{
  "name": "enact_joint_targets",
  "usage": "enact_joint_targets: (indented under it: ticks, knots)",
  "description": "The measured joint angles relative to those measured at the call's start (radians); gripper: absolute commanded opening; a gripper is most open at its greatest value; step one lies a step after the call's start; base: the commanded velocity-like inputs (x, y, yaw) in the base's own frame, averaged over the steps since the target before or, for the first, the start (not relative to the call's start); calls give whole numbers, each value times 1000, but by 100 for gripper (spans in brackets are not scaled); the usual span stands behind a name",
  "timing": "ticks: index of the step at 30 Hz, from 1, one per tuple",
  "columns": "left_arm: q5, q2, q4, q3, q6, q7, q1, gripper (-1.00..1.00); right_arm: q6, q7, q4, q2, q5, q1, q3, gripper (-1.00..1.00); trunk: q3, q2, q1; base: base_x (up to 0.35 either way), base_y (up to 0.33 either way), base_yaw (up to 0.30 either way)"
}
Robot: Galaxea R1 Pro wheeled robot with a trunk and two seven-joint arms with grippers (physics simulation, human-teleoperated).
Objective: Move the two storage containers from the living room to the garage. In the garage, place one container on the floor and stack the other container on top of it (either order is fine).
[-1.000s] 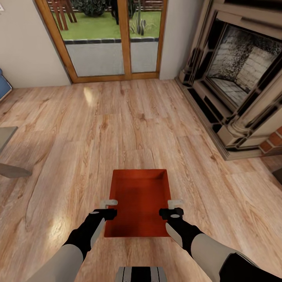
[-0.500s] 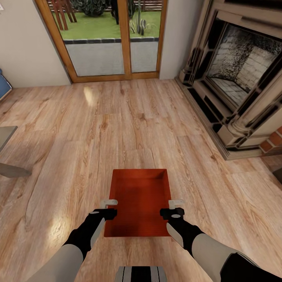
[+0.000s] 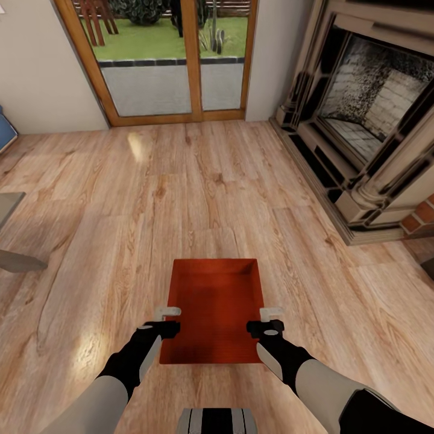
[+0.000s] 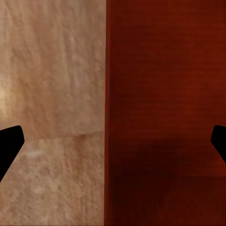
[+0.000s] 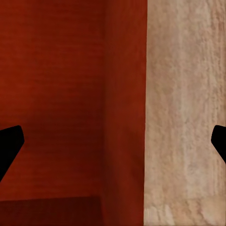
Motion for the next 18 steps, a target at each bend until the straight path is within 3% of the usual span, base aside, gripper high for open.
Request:
enact_joint_targets:
  ticks: [18]
  knots:
    - [3,0,-1,0,-1,0,0,100,0,0,0,-4,1,0,2,100,-6,-14,8,0,0,0]
